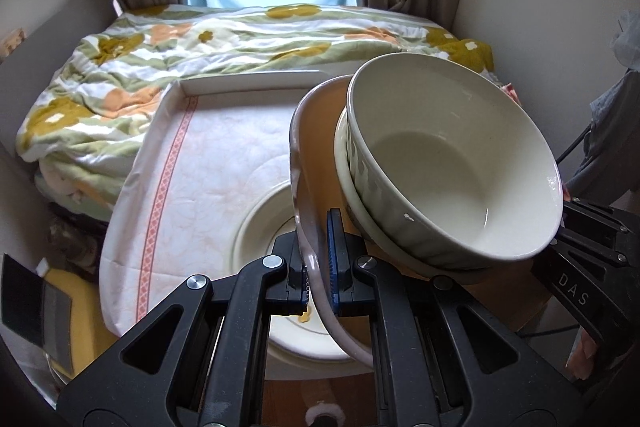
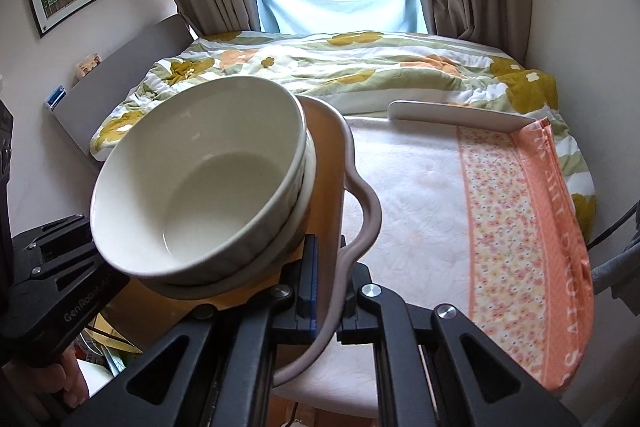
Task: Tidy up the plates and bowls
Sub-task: 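Lift the basin with bowls, carry it over the plate stack and lower it on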
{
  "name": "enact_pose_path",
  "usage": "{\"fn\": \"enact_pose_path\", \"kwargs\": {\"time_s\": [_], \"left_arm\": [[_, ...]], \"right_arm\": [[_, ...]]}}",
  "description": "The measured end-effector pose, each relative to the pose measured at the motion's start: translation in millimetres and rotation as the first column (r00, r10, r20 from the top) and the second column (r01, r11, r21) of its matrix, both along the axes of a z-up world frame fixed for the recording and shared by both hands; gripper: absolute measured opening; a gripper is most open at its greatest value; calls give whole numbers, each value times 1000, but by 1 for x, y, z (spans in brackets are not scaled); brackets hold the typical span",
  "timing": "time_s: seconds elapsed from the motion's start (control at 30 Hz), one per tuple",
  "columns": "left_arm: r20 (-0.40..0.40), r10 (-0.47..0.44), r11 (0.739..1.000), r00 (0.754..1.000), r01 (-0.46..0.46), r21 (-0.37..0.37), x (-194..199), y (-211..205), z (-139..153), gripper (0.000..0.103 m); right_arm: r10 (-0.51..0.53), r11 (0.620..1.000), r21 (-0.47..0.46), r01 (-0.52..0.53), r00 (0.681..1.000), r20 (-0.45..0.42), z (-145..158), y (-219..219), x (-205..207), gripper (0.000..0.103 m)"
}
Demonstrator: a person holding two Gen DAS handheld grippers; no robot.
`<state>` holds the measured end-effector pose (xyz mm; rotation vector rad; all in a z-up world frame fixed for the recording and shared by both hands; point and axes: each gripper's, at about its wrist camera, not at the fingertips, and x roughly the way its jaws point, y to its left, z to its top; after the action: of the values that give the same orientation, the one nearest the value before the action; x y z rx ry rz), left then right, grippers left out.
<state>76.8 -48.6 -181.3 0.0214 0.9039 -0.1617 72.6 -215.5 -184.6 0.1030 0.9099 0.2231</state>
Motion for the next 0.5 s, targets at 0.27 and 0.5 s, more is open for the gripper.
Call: {"fn": "enact_pose_path", "kwargs": {"time_s": [0.27, 0.5], "left_arm": [[-65, -22, 1000, 998, 21, -17, 12, 38, -49, 6], [-58, -33, 998, 998, 30, -53, 17, 48, -81, 6]], "right_arm": [[-36, 999, -8, 36, 998, -48, -41, 46, 3, 7], [-54, 998, -30, 53, 998, -24, -69, 58, 4, 7]]}}
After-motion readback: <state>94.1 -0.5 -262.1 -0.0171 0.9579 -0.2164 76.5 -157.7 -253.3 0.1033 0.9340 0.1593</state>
